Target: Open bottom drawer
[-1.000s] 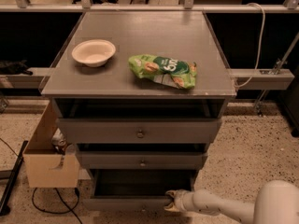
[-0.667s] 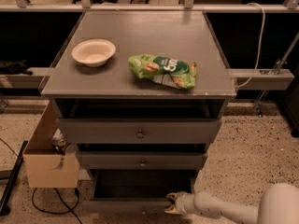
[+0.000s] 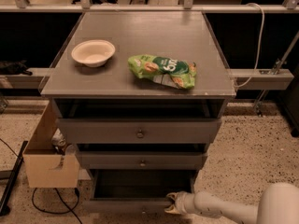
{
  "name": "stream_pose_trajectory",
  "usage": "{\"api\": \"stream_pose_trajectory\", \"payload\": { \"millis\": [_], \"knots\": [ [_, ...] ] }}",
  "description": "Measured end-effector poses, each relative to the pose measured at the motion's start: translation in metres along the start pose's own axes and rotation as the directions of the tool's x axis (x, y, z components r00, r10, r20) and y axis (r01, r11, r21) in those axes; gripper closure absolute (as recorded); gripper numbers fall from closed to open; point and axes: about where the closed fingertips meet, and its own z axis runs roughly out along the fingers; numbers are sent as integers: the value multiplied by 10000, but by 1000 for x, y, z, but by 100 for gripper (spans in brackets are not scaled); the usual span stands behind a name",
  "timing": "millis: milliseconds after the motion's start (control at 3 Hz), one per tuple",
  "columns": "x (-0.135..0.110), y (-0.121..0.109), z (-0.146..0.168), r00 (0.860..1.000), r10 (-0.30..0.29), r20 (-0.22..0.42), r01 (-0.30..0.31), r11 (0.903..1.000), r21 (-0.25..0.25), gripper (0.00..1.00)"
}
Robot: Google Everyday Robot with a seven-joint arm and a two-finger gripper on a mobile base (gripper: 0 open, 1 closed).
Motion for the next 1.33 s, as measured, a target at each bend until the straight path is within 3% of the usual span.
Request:
{"api": "stream_pose_trajectory", "payload": {
  "millis": [667,1000,1333],
  "knots": [
    [0,0,0,10000,0,1,0,10000,-1,6],
    [0,0,0,10000,0,1,0,10000,-1,0],
    [0,0,0,10000,0,1,0,10000,-2,0]
  ]
}}
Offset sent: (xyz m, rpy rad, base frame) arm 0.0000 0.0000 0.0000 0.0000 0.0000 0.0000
